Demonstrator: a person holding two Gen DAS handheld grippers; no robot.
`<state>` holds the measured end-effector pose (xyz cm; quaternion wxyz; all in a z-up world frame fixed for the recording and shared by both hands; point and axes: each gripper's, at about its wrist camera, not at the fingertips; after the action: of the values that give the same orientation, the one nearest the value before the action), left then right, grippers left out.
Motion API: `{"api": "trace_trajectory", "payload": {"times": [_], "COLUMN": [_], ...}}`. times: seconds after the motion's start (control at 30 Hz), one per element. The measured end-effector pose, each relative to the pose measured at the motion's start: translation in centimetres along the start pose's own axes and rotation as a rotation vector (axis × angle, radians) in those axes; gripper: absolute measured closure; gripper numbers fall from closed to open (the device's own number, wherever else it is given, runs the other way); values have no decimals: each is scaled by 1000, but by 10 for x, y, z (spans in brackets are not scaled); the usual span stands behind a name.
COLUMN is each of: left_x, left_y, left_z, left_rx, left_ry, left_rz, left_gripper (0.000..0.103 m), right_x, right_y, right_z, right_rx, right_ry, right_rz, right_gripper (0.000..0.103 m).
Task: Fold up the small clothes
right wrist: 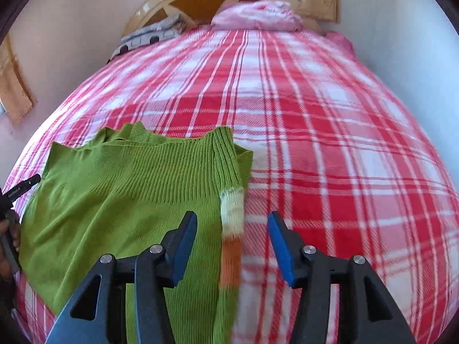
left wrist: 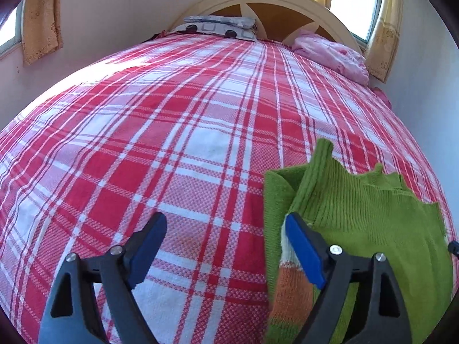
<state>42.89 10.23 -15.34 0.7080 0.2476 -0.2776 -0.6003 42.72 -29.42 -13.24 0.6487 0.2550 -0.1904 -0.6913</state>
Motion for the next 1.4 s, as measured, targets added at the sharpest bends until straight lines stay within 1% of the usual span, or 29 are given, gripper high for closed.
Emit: {"api": "trace_trajectory", "payload": {"times": [0.07, 0.1, 0.13, 0.17, 0.2, 0.23, 0.27, 0.3, 0.37, 0.4, 0.53, 0.57, 0.6, 0.67, 0.7, 0.77, 0.83, 0.93, 1.0, 1.13, 1.23, 1.33, 1.4], "left_x": [-7, -8, -7, -6, -5, -4, -2, 0, 1, 1, -2, -3, -3, -3, -3, -3, -6, -11, -12, -9, -9, -13, -15], "left_y": [-9, -14, -18, -21, -24, -27, -30, -32, -34, -36, -43, -43, -44, -45, -44, -44, -43, -45, -46, -47, -49, -54, -54], "left_z": [11, 15, 18, 20, 22, 24, 25, 27, 29, 31, 35, 36, 36, 35, 34, 31, 30, 29, 28, 28, 29, 32, 32], "left_rx": [6, 8, 6, 0, -9, -15, -18, -17, -10, -7, 4, 9, 14, 15, 9, 2, -6, -11, -15, -20, -25, -32, -34], "left_ry": [-24, -23, -17, -20, -28, -30, -21, -12, -8, -10, -7, -4, 1, 7, 12, 15, 14, 2, -5, 6, 18, 9, 0], "left_rz": [16, 6, -9, -21, -32, -45, -62, -77, -91, -93, -80, -78, -76, -76, -76, -74, -62, -39, -31, -42, -43, -34, -26], "left_gripper": [16, 16, 16, 16, 16, 16, 16, 16, 16, 16, 16, 15, 15, 12, 11, 9, 7, 5, 5, 5, 5, 5, 5], "right_x": [3, -2, -8, -15, -19, -19, -18, -18, -16, -17, -26, -26, -32, -49, -56, -65, -69, -68, -69, -67, -69, -77, -84], "right_y": [-17, -28, -38, -51, -60, -70, -81, -91, -101, -104, -102, -101, -97, -87, -83, -75, -75, -90, -101, -113, -114, -111, -108], "right_z": [23, 33, 40, 43, 40, 35, 33, 34, 40, 43, 49, 54, 61, 69, 68, 57, 41, 22, 28, 38, 37, 37, 46], "right_rx": [22, 24, 17, -2, -30, -65, -77, -59, -53, -61, -96, -85, -47, 17, 23, 16, -11, -73, -51, -58, -50, -43, -15], "right_ry": [80, 119, 138, 131, 111, 93, 68, 31, 11, 0, -58, -73, -89, -73, -53, -10, -25, -17, -15, -1, -24, -64, -78], "right_rz": [26, 57, 98, 142, 160, 161, 162, 181, 170, 161, 210, 217, 227, 252, 249, 214, 199, 162, 158, 145, 149, 164, 171], "right_gripper": [50, 50, 50, 50, 50, 50, 50, 50, 50, 50, 50, 50, 50, 50, 50, 50, 50, 50, 50, 50, 50, 50, 50]}}
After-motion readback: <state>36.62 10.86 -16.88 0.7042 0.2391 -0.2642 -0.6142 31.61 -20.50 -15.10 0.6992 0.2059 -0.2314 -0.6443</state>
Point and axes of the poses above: each gripper's, at about its wrist camera, not at the fingertips, and z roughly against the way its jaws point, x to its right, y to its top, and after that the axes turned 5 degrees about -z, right-handed
